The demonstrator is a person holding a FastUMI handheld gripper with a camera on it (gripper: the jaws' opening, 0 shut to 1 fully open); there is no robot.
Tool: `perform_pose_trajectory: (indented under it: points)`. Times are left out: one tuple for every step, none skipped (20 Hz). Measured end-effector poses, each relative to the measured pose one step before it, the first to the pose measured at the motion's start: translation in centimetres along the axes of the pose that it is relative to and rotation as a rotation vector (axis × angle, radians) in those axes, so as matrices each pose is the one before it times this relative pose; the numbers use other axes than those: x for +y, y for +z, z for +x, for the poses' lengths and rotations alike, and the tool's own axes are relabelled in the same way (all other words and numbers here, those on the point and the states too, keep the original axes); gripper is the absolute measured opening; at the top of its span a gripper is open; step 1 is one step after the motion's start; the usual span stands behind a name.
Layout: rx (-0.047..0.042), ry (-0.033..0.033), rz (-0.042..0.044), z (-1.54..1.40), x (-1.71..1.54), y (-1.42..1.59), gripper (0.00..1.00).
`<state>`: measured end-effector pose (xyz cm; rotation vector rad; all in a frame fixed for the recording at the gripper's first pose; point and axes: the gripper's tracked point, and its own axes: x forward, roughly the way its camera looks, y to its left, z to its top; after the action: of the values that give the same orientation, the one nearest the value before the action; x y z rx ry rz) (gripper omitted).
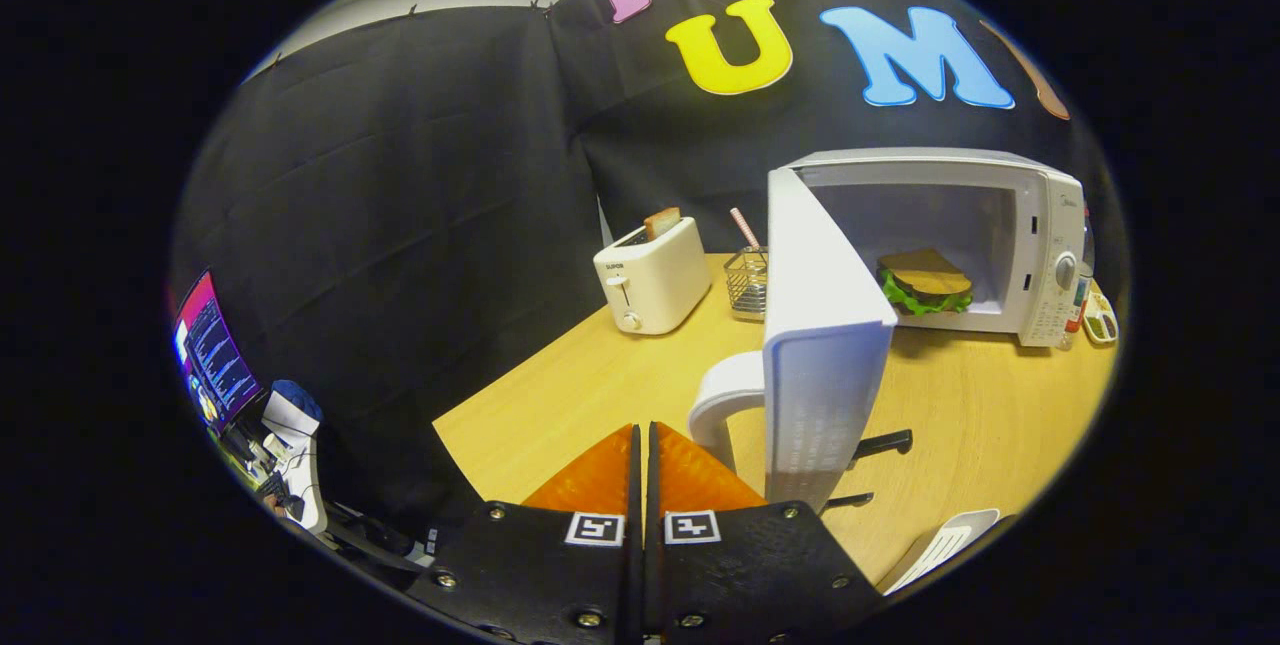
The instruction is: Open the microwave, put the food inside, and close the microwave door.
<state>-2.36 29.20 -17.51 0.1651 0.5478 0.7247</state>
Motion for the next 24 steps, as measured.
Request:
perform_pose_trajectory:
  points:
    - [0.00042,-0.01613,0.00165,-0.201,-0.793,-0.001,0.01]
    - [-0.00213,-0.0146,0.00196,-0.116,-0.82,0.103,0.01]
    - [-0.00148,-0.01463,0.00354,-0.136,-0.862,0.078,0.01]
    - [-0.00191,-0.01443,0.00447,-0.105,-0.951,0.213,0.01]
    - [-0.00269,-0.01579,0.00333,-0.053,-1.013,0.14,0.01]
    - [-0.00403,-0.01725,0.00412,-0.09,-1.074,0.306,0.01]
    - [-0.00251,-0.01689,0.00724,-0.076,-1.118,0.245,0.01]
    - [-0.00218,-0.01341,0.00991,0.009,-0.997,0.314,0.01]
    - [-0.00451,-0.0159,0.00702,0.066,-1.021,0.304,0.01]
    - [-0.00338,-0.01714,0.0031,0.066,-1.108,0.357,0.02]
    - [-0.00345,-0.01444,0.00339,-0.019,-1.04,0.285,0.02]
    - [-0.00453,-0.01234,0.00463,0.04,-0.985,0.379,0.02]
    - [-0.00366,-0.01216,0.00219,0.113,-0.964,0.323,0.02]
    - [-0.00458,-0.01374,0.00083,0.143,-1.019,0.336,0.02]
    - [-0.0035,-0.01416,0.00106,0.1,-1.052,0.319,0.02]
    - [-0.00292,-0.01226,0.00519,0.178,-0.956,0.32,0.02]
    - [-0.00261,-0.00824,0.00653,0.255,-0.897,0.264,0.02]
    - [-0.00327,-0.00949,0.00297,0.207,-0.821,0.348,0.02]
    - [-0.00238,-0.01,-0.00132,0.27,-0.841,0.241,0.02]
    - [-0.00176,-0.0101,-0.00128,0.266,-0.806,0.26,0.02]
    - [-0.0015,-0.0096,0.00187,0.328,-0.923,0.329,0.02]
    - [-0.00342,-0.00855,0.00496,0.291,-0.772,0.364,0.02]
    - [-0.00418,-0.0077,0.00619,0.44,-0.767,0.387,0.02]
    - [-0.00164,-0.00757,0.00512,0.277,-0.693,0.261,0.02]
